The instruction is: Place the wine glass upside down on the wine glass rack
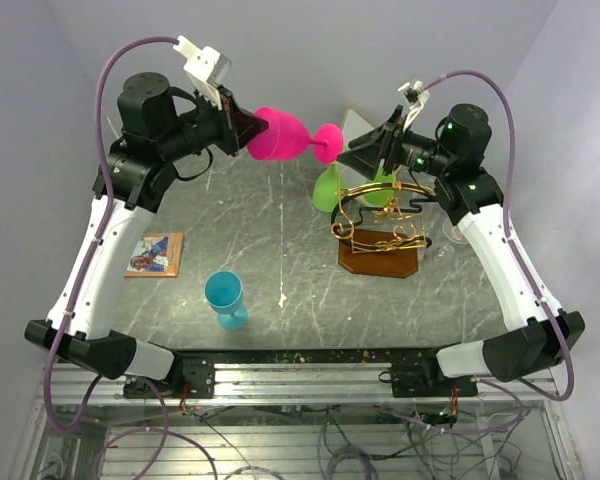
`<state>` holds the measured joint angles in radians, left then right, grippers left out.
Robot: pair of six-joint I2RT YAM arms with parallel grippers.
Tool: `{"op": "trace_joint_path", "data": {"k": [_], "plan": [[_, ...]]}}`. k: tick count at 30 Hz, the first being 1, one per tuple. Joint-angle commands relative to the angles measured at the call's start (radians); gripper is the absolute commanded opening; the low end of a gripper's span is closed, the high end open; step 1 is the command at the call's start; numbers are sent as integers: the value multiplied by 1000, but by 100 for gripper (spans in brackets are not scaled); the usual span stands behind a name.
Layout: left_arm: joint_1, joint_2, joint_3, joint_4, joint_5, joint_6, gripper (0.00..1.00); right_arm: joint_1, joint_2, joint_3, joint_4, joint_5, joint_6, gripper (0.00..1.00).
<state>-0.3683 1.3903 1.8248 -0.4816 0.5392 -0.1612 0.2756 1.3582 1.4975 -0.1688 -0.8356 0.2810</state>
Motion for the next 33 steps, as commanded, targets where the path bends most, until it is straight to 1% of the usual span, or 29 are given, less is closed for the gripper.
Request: {"op": "trace_joint_path", "data": {"k": [1,5,9,12,18,27,33], "plan": [[-16,9,12,79,49,-59,7,35,26,-8,76,-2,86,59],[-25,13,8,84,53,-60,7,47,42,-10,79,27,96,52],[-30,15,7,83,53,-59,7,49,54,-8,90,32,123,38],[-32,16,3,79,49,-52,7,49,56,-1,84,36,128,31],[-35,11,-9,78,39,-37,7,47,49,12,49,85,103,31],[-39,1,-17,71,24,-20,7,39,34,-11,36,136,88,22],[-40,-6,-27,72,15,-12,7,31,24,-23,38,149,87,21]]}}
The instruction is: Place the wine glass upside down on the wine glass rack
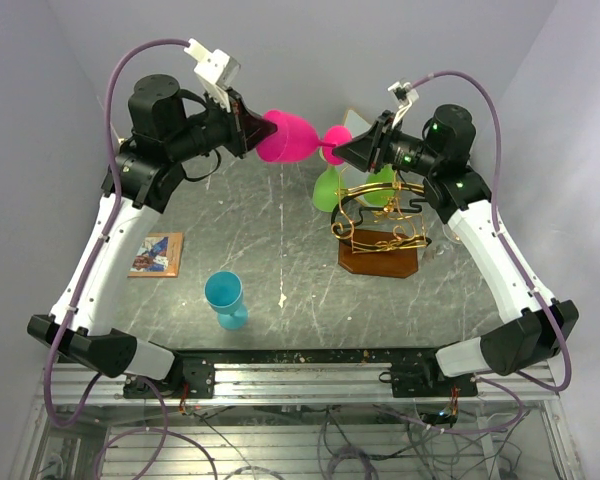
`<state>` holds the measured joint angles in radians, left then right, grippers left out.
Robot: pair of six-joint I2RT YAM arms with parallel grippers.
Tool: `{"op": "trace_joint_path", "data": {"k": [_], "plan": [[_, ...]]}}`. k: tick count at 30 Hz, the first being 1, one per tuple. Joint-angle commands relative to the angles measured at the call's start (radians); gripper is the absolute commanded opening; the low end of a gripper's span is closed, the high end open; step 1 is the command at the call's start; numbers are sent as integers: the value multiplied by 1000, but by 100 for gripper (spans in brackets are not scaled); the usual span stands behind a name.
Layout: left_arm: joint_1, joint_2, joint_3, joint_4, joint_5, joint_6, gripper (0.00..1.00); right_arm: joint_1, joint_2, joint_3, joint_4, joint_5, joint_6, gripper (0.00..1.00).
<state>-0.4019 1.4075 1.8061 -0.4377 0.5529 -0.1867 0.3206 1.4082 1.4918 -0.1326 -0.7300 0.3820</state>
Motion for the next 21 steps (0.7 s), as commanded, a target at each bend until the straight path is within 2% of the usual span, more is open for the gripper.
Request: {"op": "trace_joint_path", "data": {"k": [1,3,6,9,16,21], "plan": [[-6,-24,-9,27,0,13,7,-14,-27,-18,2,46,-14,21],[-6,-27,-15,27,0,15,7,-15,-30,-22,2,52,-17,17],[-7,-32,-23,28,2,15,7,-17,-33,-28,2,59,-19,4],[-7,-38,-31,27,10,12,10,-26,-39,-34,1,73,-24,0],[-6,-52,-50,16,60,21,37,-53,-61,-26,-25,92,-83,0],[-6,-76,-49,-45,36,102,59,-84,-83,-20,-75,96,-207,0]]}}
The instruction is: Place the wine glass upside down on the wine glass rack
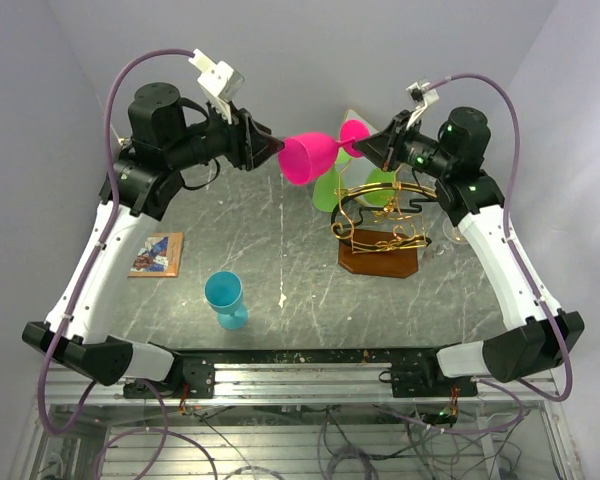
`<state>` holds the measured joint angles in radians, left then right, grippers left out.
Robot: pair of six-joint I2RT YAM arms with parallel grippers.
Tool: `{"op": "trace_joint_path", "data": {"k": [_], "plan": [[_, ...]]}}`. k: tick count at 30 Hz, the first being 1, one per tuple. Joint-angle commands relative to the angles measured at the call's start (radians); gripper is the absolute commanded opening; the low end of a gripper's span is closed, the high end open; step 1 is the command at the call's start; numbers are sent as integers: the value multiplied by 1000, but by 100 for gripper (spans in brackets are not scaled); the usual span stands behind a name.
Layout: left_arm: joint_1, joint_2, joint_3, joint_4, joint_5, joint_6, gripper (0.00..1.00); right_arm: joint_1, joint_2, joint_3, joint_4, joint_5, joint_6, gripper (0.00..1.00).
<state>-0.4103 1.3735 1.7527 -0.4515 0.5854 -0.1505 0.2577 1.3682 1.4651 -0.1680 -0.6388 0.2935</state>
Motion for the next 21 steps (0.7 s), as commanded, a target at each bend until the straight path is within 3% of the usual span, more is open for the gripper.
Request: {"op": "trace_joint_path", "data": {"k": [1,10,15,21], "plan": [[2,-49,5,-48,-8,87,62,-24,-50,9,-54,8,-156,0],[2,-82,-12,-135,-192,218,79,-29,-131,90,-333,-14,-639,0],[2,-85,-27,-137,-234,233,83,-28,-191,135,-599,-104,-987,0],[2,-83,-41,-144,-260,247,94,-28,-245,139,-842,-172,-1276,0]]}}
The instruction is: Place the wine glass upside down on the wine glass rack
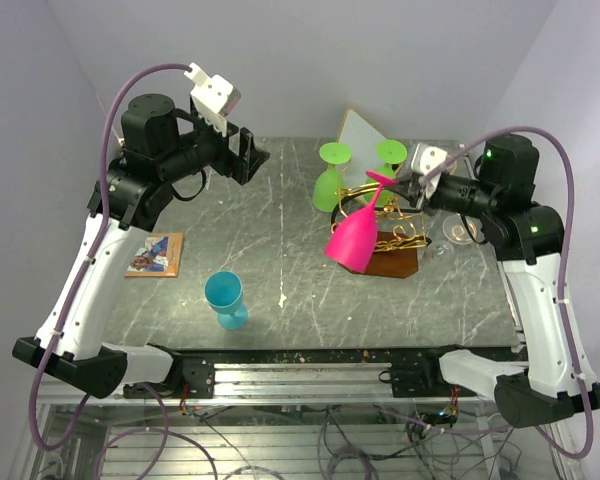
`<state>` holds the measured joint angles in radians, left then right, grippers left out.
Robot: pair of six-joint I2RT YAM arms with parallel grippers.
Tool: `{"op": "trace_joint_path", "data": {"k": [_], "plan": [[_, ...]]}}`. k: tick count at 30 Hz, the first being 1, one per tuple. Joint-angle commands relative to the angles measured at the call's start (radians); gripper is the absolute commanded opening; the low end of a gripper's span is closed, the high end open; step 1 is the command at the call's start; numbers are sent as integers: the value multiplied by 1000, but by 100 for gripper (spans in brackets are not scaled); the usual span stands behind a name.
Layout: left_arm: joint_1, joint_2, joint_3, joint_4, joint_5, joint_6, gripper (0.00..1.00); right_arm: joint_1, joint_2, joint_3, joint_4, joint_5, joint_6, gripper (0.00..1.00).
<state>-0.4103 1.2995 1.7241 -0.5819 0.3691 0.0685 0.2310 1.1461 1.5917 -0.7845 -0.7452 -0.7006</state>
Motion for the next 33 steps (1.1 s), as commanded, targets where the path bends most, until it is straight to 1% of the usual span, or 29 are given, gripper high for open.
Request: {"op": "trace_joint_path", "data": {"k": [1,4,8,15,27,33], "plan": [[2,-8,-17,-15,-50,31,96,-2,-27,13,-250,-61,-313,0],[2,-6,-34,-13,-67,41,100,-2,-36,10,-303,-43,-380,0],[2,-3,-45,-8,-72,54,100,-2,-43,-20,-321,-7,-429,0],[2,12,-69,1,-85,76,100,7,-54,-82,-224,81,-384,0],[2,24,-66,7,-88,82,100,43,-57,-156,-185,199,-403,0],[2,27,-64,7,-90,84,100,66,-62,-173,-154,283,-398,0]]}}
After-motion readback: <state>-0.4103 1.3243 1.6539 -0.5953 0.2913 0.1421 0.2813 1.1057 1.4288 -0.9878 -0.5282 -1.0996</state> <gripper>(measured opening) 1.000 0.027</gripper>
